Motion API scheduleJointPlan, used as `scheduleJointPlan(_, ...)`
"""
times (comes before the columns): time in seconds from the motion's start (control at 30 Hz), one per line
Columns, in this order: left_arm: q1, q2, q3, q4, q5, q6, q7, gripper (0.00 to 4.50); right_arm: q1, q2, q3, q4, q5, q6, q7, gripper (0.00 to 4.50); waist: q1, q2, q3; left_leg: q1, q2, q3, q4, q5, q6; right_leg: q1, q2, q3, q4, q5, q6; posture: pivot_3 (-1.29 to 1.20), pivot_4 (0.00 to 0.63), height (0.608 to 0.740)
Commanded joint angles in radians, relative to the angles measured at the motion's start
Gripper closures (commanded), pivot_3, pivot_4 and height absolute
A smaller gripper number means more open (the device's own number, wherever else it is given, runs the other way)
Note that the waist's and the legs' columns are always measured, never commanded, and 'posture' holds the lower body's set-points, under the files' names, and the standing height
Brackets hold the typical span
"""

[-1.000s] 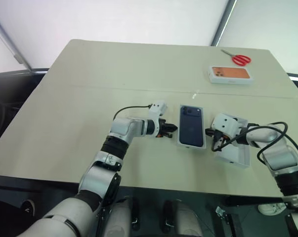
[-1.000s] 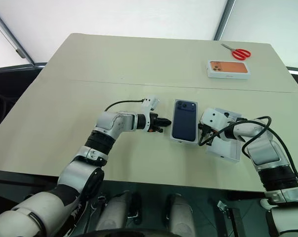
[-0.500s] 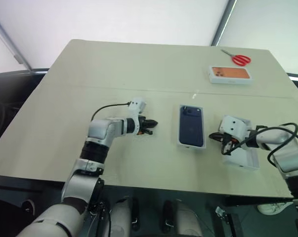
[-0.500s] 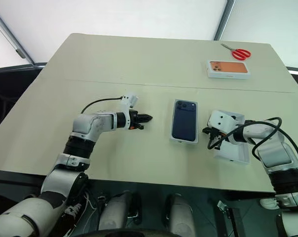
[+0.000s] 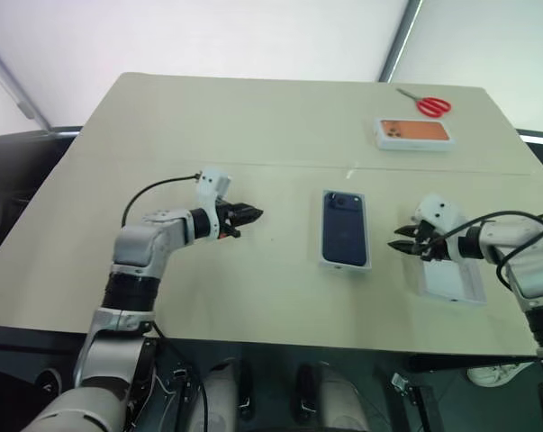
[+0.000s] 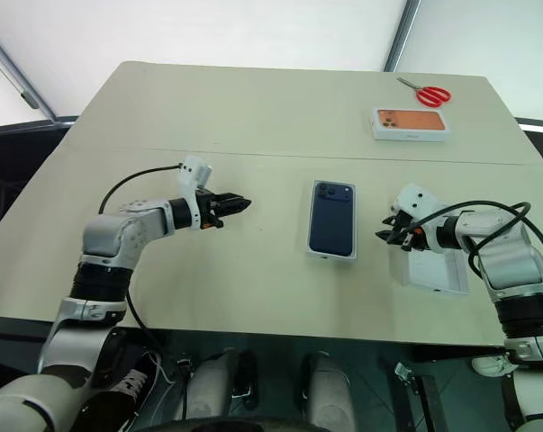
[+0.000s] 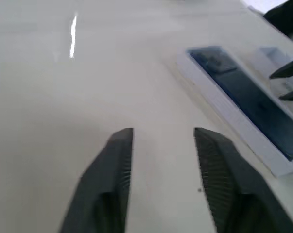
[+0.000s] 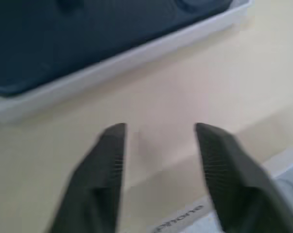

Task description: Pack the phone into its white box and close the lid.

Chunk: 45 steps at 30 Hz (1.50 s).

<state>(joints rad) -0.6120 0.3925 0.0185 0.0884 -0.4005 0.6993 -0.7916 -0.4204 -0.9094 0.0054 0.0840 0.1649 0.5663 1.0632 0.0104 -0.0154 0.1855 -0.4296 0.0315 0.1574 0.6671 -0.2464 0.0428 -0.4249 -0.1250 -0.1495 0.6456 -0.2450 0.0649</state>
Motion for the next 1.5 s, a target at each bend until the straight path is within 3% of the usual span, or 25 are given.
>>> scheduleJointPlan(0.03, 0.044, 0.051, 0.008, -0.055, 0.012, -0.164, -0.087, 0.73, -0.055, -0.042, -0.056, -0.086, 0.056, 0.204, -0.024, 0.65, -0.004, 0.002, 0.000, 0.000, 0.000, 0.000, 0.000, 0.000, 0.000, 0.000, 0.000, 0.000, 0.000, 0.000, 0.000, 0.00, 0.150, 0.738)
scheduleJointPlan(0.07, 0.053, 0.061, 0.008, -0.057, 0.007, -0.177, -0.100, 0.12, -0.068, -0.059, -0.052, -0.087, 0.049, 0.235, -0.032, 0.07, -0.004, 0.003, 0.000, 0.000, 0.000, 0.000, 0.000, -0.001, -0.002, 0.000, 0.000, 0.000, 0.000, 0.000, -0.001, 0.00, 0.150, 0.738)
scheduleJointPlan(0.1, 0.063, 0.074, 0.003, -0.063, 0.007, -0.194, -0.116, 0.05, -0.090, -0.070, -0.057, -0.087, 0.052, 0.287, -0.046, 0.02, -0.004, 0.003, 0.001, 0.000, 0.000, 0.000, 0.000, -0.002, -0.003, -0.001, 0.000, 0.000, 0.000, 0.000, -0.001, 0.00, 0.150, 0.738)
scheduleJointPlan(0.23, 0.098, 0.101, -0.010, -0.110, -0.028, -0.202, -0.184, 0.05, -0.185, -0.064, -0.118, -0.103, 0.125, 0.608, -0.121, 0.02, -0.002, 0.004, 0.001, -0.002, 0.000, 0.000, 0.000, -0.002, -0.003, -0.003, -0.001, 0.000, 0.000, 0.000, -0.001, 0.00, 0.150, 0.738)
scheduleJointPlan(0.37, 0.130, 0.095, 0.007, -0.138, -0.050, -0.278, -0.236, 0.05, -0.132, -0.082, -0.154, -0.196, 0.154, 0.856, -0.197, 0.02, 0.002, 0.004, 0.001, -0.006, 0.000, -0.001, 0.000, -0.002, -0.002, -0.006, -0.001, -0.001, -0.001, 0.000, -0.001, 0.00, 0.150, 0.738)
scheduleJointPlan(0.6, 0.129, 0.107, 0.014, -0.113, -0.056, -0.389, -0.306, 0.05, -0.036, -0.095, -0.144, -0.313, 0.173, 0.959, -0.315, 0.02, -0.002, 0.005, 0.001, -0.012, -0.001, 0.000, 0.001, 0.000, 0.000, -0.011, -0.001, -0.001, 0.000, 0.001, -0.001, 0.00, 0.150, 0.738)
scheduleJointPlan(0.93, 0.149, 0.157, -0.010, -0.090, -0.063, -0.451, -0.414, 0.05, -0.093, 0.007, -0.209, -0.279, 0.277, 1.048, -0.444, 0.02, -0.006, 0.005, 0.001, -0.012, 0.001, 0.000, 0.001, 0.001, 0.001, -0.011, 0.003, -0.001, 0.000, 0.001, -0.002, 0.00, 0.150, 0.738)
scheduleJointPlan(1.23, 0.160, 0.131, -0.019, -0.098, -0.053, -0.477, -0.389, 0.05, -0.105, 0.075, -0.205, -0.267, 0.335, 1.048, -0.571, 0.02, -0.001, 0.005, 0.001, -0.012, 0.001, 0.000, 0.002, 0.001, 0.001, -0.011, 0.003, -0.001, 0.000, 0.001, -0.001, 0.00, 0.150, 0.738)
scheduleJointPlan(1.33, 0.162, 0.119, -0.023, -0.092, -0.044, -0.488, -0.372, 0.00, -0.119, 0.095, -0.184, -0.253, 0.318, 1.048, -0.598, 0.86, -0.005, 0.005, 0.000, -0.012, 0.001, 0.000, 0.002, 0.001, 0.001, -0.011, 0.004, 0.000, 0.001, 0.001, -0.001, 0.00, 0.150, 0.738)
scheduleJointPlan(1.5, 0.150, 0.111, -0.018, -0.097, -0.043, -0.480, -0.328, 0.00, -0.089, 0.109, -0.174, -0.249, 0.302, 1.048, -0.625, 3.46, -0.006, 0.005, 0.000, -0.012, 0.001, 0.000, 0.002, 0.001, 0.001, -0.011, 0.005, 0.000, 0.001, 0.001, -0.001, 0.00, 0.150, 0.738)
